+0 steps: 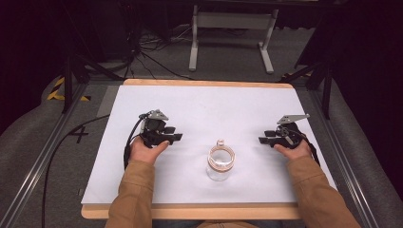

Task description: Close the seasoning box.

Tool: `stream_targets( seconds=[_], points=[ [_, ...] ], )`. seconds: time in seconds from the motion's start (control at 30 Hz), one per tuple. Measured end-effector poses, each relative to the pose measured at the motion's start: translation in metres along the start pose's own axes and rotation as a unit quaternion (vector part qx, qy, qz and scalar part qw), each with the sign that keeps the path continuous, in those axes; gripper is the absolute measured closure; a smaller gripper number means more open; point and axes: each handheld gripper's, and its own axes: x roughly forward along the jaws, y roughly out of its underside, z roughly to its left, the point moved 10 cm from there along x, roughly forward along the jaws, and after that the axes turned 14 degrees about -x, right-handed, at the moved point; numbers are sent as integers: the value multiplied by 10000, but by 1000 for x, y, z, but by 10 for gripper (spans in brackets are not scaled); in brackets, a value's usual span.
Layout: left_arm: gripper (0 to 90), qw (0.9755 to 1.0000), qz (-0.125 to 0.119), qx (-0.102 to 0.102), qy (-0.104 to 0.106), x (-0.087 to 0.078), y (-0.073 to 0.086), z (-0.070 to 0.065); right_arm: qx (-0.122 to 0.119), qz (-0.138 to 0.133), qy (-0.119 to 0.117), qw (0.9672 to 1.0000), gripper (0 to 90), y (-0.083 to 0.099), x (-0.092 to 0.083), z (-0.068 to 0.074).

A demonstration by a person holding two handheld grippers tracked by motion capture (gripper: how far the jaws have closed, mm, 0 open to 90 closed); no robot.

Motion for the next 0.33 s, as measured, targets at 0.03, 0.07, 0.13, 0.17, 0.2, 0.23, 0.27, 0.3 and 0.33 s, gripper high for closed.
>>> stream_targets(
  seconds=[0.03,0.07,0.13,0.17,0.2,0.23,0.27,0.3,0.33],
  points=[
    [550,10000,18,-1,-10,1,1,1,-83,57,18,9999,526,3,4,0],
    [550,10000,45,-9,-26,2,2,2,-91,66,36,9999,525,4,5,-1],
    [547,10000,64,8,-43,2,2,2,-101,70,49,9999,524,4,7,-1],
    [547,10000,48,2,-45,2,2,2,-101,70,49,9999,524,4,7,-1],
    [545,10000,34,57,-69,2,1,2,-104,65,41,9999,523,4,7,0],
    [544,10000,42,40,-67,2,2,2,-103,65,31,9999,522,4,6,0],
    [544,10000,51,34,-64,2,2,2,-105,63,28,9999,521,4,6,0],
    [543,10000,33,31,-55,2,2,2,-101,47,38,9999,520,3,6,0],
    [542,10000,25,38,-55,2,1,2,-99,44,30,9999,520,3,6,0]
  ],
)
